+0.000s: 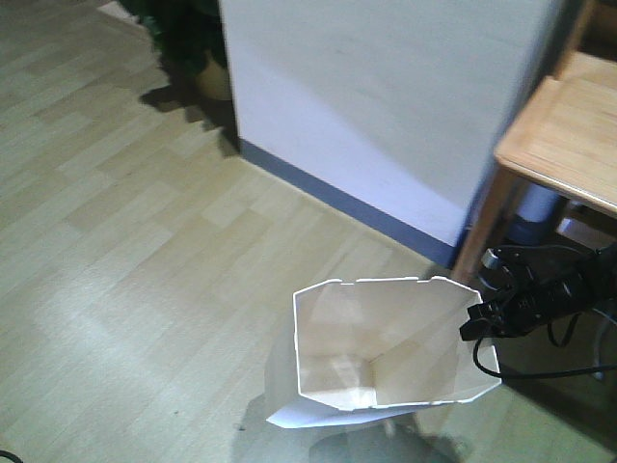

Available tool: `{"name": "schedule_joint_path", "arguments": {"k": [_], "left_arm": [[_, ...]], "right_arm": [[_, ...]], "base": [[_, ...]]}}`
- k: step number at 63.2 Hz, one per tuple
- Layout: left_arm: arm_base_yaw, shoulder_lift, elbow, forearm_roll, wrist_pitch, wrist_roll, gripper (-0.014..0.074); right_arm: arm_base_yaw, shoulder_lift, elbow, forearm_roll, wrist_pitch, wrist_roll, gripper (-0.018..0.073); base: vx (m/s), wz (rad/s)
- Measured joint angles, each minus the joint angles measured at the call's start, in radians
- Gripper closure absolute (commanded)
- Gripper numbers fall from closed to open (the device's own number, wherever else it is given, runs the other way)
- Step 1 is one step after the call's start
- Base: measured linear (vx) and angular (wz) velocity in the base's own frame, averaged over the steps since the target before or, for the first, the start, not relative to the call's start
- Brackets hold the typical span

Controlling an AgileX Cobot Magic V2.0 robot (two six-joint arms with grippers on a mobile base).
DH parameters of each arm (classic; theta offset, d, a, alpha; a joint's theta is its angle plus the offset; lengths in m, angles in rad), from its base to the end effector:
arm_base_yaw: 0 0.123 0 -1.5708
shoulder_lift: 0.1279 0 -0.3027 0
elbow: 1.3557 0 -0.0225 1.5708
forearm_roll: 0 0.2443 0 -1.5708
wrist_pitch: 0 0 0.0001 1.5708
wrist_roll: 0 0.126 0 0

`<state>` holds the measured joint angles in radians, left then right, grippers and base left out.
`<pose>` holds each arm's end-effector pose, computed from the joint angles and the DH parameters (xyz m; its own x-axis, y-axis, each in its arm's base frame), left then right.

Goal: Move trash bin to bedside with robot
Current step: 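Drive the base toward the bed, holding the bin in the right gripper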

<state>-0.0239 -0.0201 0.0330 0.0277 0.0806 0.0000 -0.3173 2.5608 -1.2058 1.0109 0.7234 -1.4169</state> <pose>0.0670 -0.0013 0.1952 -0.0057 0.0277 -0.9996 0.0218 0.9994 0.0276 0.3569 -0.0427 -0.0743 -0.9767 -0.1292 -0.1712 -0.2032 0.8130 0.5457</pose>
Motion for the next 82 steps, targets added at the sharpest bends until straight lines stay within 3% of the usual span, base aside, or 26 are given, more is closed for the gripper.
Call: {"name": "schedule_joint_path", "arguments": {"k": [45,82], "left_arm": [[0.0,0.0,0.0,0.0,0.0,0.0,0.0603],[0.0,0.0,0.0,0.0,0.0,0.0,0.0603]], "right_arm": [[-0.001,0.0,0.0,-0.004,-0.011,0.0,0.0563],[0.004,0.0,0.0,0.001,0.002,0.0,0.0563]], "base": [[0.06,0.46],[0.17,0.66]]}}
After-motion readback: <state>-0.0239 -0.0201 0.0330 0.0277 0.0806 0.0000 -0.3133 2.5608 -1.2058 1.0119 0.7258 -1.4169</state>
